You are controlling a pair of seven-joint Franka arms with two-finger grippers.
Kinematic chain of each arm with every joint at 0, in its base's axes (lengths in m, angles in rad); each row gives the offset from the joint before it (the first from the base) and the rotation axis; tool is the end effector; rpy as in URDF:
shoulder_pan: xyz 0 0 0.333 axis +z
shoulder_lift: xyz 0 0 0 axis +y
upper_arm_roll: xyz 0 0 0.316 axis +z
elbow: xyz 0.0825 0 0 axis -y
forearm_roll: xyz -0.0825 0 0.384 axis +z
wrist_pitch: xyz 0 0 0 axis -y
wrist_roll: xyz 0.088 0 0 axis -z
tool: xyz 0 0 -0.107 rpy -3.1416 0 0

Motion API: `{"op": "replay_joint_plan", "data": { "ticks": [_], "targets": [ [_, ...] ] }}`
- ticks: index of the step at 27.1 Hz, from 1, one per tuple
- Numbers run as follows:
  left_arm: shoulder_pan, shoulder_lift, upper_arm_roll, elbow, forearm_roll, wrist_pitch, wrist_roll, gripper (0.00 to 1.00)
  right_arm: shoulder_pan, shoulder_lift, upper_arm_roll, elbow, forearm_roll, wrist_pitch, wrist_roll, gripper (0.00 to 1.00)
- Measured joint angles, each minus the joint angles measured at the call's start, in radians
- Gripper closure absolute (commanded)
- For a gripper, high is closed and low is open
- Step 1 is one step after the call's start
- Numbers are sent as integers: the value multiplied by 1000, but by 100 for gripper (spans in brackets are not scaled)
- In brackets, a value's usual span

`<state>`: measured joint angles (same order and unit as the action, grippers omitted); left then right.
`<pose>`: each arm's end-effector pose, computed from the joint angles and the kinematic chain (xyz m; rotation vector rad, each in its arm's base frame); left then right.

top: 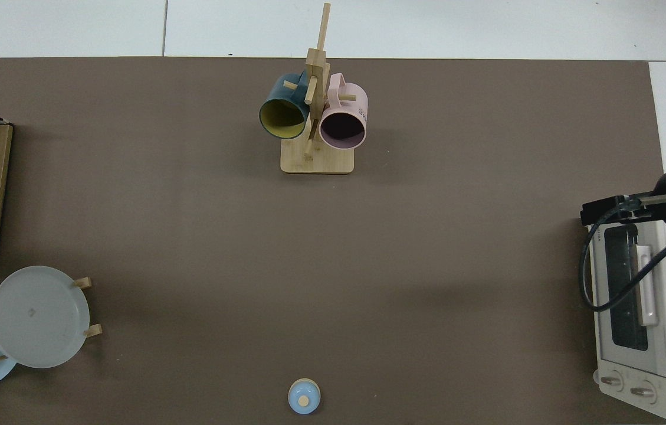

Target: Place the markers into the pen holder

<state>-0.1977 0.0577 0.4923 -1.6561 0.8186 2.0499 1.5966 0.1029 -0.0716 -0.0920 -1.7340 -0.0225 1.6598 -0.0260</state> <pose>0.5758 0.2076 0.6209 -1.6549 1.6600 0.5860 0.5374 0.0020 0.5937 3.1252 0.0612 -0.0047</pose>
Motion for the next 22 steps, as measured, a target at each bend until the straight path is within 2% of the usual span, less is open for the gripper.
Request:
{"op": "replay_joint_plan", "data": {
  "ticks": [9,22],
  "targets": [
    [9,11,12,-25,0,1,74,100,0,0,0,0,2,1,1,0],
    [8,33,10,-59,-1,42,89,100,0,0,0,0,3,1,1,0]
  ]
}}
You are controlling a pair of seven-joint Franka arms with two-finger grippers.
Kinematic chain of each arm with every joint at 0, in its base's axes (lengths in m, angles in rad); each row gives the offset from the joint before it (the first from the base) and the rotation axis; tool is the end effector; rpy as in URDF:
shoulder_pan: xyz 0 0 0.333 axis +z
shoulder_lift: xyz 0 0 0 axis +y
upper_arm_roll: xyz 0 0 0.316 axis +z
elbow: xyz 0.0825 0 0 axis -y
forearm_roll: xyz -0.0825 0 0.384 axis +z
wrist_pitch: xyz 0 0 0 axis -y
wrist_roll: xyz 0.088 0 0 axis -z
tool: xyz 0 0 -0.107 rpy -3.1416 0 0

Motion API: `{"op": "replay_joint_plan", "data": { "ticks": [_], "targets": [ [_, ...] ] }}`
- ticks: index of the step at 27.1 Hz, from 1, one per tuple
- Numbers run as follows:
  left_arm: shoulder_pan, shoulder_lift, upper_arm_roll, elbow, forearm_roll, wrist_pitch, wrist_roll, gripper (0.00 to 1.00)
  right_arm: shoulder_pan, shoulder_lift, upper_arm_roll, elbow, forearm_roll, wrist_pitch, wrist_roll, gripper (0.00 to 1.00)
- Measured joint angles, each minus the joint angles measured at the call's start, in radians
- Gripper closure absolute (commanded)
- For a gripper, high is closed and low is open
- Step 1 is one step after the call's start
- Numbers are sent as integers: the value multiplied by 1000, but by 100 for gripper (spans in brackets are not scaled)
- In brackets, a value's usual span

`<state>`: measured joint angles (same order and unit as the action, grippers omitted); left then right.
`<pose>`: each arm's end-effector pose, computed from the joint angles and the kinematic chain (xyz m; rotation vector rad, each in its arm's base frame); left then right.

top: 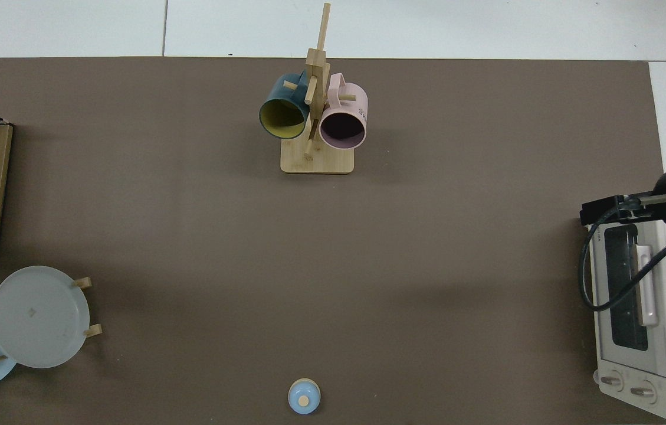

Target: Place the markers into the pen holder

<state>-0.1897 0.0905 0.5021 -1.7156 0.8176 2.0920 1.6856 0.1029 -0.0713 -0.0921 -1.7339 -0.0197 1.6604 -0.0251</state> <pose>0.5816 0.2132 0.5764 -1.5783 1.7974 0.6715 0.5376 0.0023 0.5937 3.1280 0.0593 -0.0040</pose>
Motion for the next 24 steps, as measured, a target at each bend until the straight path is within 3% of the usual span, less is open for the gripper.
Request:
{"op": "replay_joint_plan", "data": {
  "ticks": [14,15,16,17,24],
  "targets": [
    [36,85,5,-7,-49,68,6,100,0,0,0,0,0,0,0,0],
    [37,87,5,-7,-53,68,7,81,0,0,0,0,0,0,0,0],
    [38,88,5,-7,-55,68,7,45,0,0,0,0,0,0,0,0],
    [39,89,5,-7,-57,68,8,0,0,0,0,0,0,0,0,0],
    [40,90,9,-7,-73,67,9,0,0,0,0,0,0,0,0,0]
  ]
}}
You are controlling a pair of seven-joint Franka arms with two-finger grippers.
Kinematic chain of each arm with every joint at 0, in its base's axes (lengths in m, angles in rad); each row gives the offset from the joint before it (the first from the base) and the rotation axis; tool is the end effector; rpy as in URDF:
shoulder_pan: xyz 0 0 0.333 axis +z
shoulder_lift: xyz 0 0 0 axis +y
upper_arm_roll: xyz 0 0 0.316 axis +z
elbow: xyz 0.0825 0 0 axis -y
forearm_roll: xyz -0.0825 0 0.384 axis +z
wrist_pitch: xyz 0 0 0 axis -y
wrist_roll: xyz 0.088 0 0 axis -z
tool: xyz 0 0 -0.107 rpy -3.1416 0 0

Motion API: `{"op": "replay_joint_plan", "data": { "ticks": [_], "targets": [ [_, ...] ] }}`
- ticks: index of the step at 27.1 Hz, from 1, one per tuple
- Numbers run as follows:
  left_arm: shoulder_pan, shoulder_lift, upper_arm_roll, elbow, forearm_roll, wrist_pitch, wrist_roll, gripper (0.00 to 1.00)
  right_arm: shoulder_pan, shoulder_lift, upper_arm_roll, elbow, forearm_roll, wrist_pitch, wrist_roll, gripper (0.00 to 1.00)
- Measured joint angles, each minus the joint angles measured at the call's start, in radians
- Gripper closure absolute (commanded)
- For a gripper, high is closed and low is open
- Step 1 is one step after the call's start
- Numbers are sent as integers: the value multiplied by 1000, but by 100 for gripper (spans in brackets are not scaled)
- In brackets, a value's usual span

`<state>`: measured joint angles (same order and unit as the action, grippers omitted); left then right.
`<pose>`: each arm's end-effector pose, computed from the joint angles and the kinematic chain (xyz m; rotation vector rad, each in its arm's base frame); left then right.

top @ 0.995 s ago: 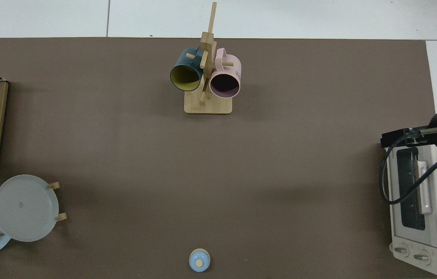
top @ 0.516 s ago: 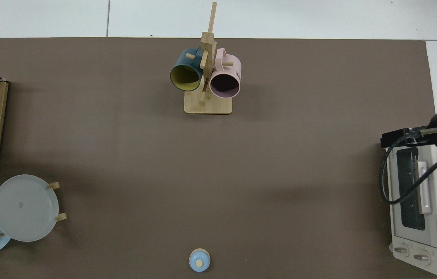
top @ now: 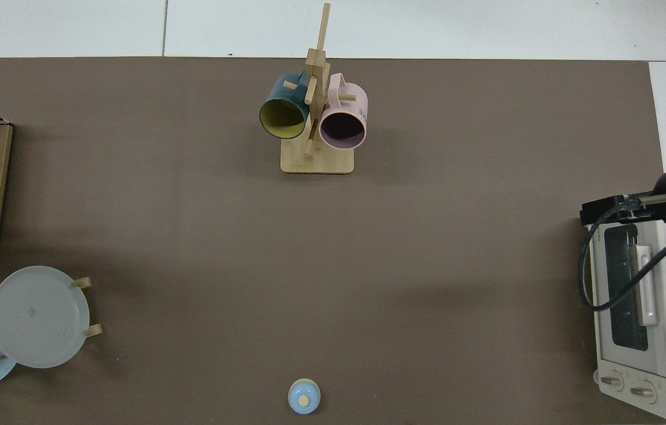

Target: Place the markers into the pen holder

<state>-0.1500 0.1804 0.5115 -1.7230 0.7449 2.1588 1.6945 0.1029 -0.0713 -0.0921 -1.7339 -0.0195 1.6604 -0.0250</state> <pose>0.5959 0.2316 0.5266 -1.6217 1.8396 0.6681 0.5376 0.0023 0.5937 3.1282 0.0591 -0.0040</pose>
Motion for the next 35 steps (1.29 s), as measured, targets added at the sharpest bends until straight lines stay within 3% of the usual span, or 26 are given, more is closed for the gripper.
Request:
{"op": "replay_joint_plan", "data": {
  "ticks": [12,23,31,35],
  "targets": [
    [-5,-3,-17,39,-23,-50,-1,0,0,0,0,0,0,0,0,0],
    [-27,-14,-48,73,-132,-54,-23,0,0,0,0,0,0,0,0,0],
    [-30,-14,-61,68,-429,-125,-74,0,0,0,0,0,0,0,0,0],
    [-49,-20,-62,53,-490,-189,-140,0,0,0,0,0,0,0,0,0]
  ]
}}
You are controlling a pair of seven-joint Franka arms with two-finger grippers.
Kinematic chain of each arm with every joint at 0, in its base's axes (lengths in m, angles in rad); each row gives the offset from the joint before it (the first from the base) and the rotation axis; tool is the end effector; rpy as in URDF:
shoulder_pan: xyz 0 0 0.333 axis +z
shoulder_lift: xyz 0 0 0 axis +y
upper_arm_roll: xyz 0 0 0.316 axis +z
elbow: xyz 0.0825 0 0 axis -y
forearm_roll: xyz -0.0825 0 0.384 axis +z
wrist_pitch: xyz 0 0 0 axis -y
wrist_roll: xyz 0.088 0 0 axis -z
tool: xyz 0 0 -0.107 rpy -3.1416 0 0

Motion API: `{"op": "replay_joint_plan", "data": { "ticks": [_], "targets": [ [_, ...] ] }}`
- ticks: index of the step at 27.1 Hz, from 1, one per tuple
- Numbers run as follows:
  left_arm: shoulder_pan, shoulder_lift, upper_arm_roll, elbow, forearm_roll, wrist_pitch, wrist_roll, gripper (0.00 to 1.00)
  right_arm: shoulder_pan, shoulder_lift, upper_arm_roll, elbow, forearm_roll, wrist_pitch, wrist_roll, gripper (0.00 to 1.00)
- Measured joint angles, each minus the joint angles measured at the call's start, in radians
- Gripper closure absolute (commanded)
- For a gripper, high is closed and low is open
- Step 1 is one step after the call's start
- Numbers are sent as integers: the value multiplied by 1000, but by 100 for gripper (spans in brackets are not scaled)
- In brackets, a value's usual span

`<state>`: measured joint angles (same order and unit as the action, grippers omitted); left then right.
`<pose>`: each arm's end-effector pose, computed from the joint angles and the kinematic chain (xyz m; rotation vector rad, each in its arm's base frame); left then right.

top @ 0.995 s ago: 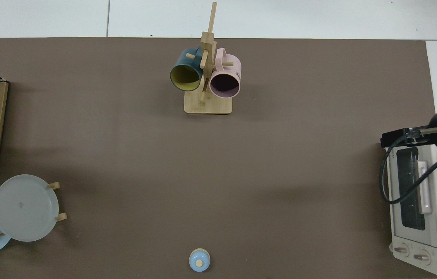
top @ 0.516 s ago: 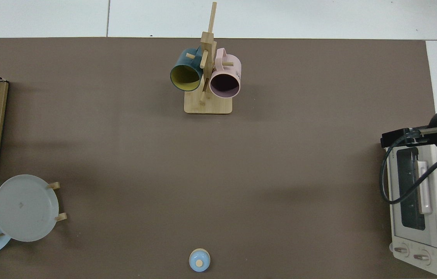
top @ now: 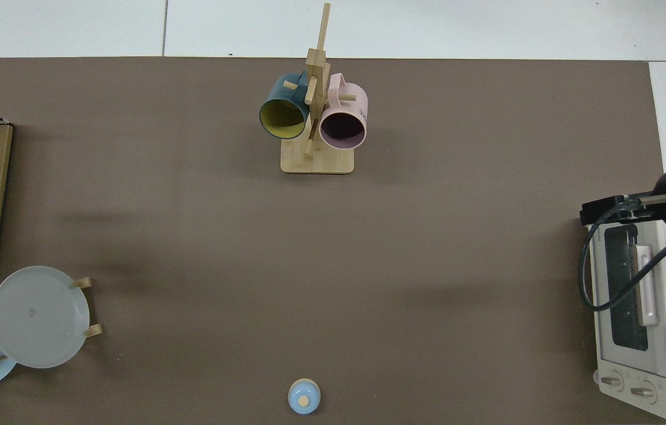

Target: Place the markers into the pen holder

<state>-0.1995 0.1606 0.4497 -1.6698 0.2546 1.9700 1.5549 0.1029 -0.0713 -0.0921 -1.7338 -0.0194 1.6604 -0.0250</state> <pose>0.6046 0.1537 0.5317 -2.1611 1.8141 0.2128 0.5376 0.0023 0.5937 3.1283 0.0591 -0.0039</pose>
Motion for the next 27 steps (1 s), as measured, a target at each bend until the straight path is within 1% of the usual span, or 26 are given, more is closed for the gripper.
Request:
{"op": "replay_joint_plan", "data": {
  "ticks": [5,7,12,15,18,22,27],
  "targets": [
    [-71,-28,-10,-44,-17,-32,-90,0,0,0,0,0,0,0,0,0],
    [-89,-36,-26,-54,-22,-33,-103,0,0,0,0,0,0,0,0,0],
    [-105,-44,-71,-57,-21,-32,-117,0,0,0,0,0,0,0,0,0],
    [-107,-46,-90,-57,-21,-34,-174,0,0,0,0,0,0,0,0,0],
    [-107,-47,-105,-57,-21,-65,-321,0,0,0,0,0,0,0,0,0],
    [-107,-51,-119,-58,-29,-126,-576,0,0,0,0,0,0,0,0,0],
    [-107,-54,-129,-58,-100,-150,-826,0,0,0,0,0,0,0,0,0]
  ]
}}
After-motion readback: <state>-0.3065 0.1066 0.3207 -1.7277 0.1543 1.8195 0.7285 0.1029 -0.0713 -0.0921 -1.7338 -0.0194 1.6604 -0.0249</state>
